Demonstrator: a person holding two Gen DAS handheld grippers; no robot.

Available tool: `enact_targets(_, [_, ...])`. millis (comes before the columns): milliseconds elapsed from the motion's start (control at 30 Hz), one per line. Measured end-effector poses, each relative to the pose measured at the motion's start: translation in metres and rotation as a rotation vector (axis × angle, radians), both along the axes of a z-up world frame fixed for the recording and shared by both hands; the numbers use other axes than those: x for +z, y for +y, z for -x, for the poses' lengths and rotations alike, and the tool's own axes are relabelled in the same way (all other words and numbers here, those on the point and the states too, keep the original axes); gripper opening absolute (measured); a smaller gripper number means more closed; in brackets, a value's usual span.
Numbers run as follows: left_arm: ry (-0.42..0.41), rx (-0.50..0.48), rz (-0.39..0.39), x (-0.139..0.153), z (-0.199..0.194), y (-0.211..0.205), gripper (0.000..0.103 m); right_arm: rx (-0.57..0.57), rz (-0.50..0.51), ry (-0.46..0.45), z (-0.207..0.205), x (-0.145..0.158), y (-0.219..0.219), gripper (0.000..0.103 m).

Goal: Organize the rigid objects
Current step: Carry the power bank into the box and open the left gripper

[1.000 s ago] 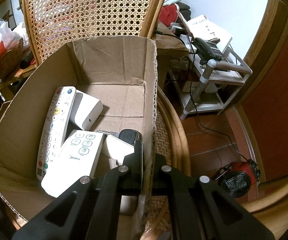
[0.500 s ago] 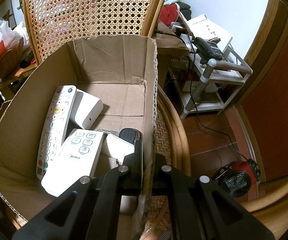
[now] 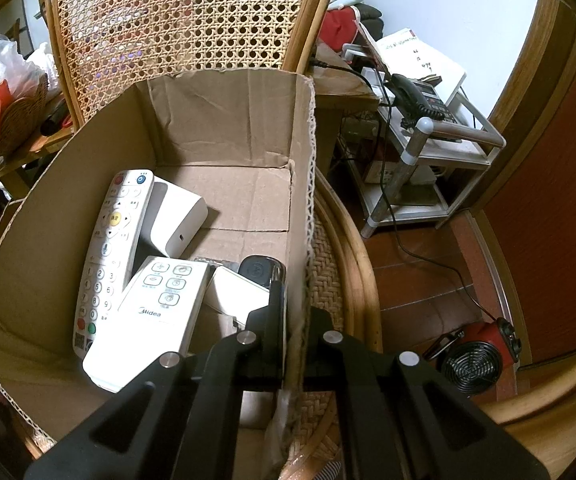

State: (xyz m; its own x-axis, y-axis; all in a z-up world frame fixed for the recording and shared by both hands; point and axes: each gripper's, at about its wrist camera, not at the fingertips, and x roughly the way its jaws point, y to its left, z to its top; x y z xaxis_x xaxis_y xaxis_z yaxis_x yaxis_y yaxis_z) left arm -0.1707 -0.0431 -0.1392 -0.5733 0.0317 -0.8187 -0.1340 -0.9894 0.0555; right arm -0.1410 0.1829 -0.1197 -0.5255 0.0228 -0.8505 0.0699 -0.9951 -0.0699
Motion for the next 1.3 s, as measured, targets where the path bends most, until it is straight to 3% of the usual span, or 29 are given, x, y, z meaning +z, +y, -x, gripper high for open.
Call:
enact_targets(167, [-0.001,-0.011,-0.009,-0.003,0.000,0.000,0.026,0.001,0.000,0.001,0.000,0.000,0.000,0.006])
enact_targets(267, [-0.021,0.004,-0.069,-0.002,0.006,-0.010,0.025,0.003,0.000,0.001,0.000,0.000,0.000,0.006])
enact_targets(367, [-0.021,0.046,-0.083,0.007,0.008,-0.022,0.025,0.002,0.000,0.001,-0.002,0.000,0.000,0.006])
enact_targets(500, [0.000,0.027,-0.117,0.029,0.010,-0.020,0.025,0.001,0.000,0.000,-0.001,0.000,0.000,0.006])
enact_targets(1000, [0.134,-0.173,-0.155,0.116,0.004,0.073,0.025,0.000,0.004,0.003,0.000,-0.001,0.000,0.006])
enact_targets(1100, [0.131,-0.233,-0.145,0.119,-0.002,0.094,0.025,0.000,0.004,0.001,0.000,-0.001,0.000,0.006])
enact_targets(1300, [0.048,-0.310,-0.135,0.093,-0.009,0.130,0.025,0.002,0.004,0.002,-0.004,-0.003,0.000,0.006])
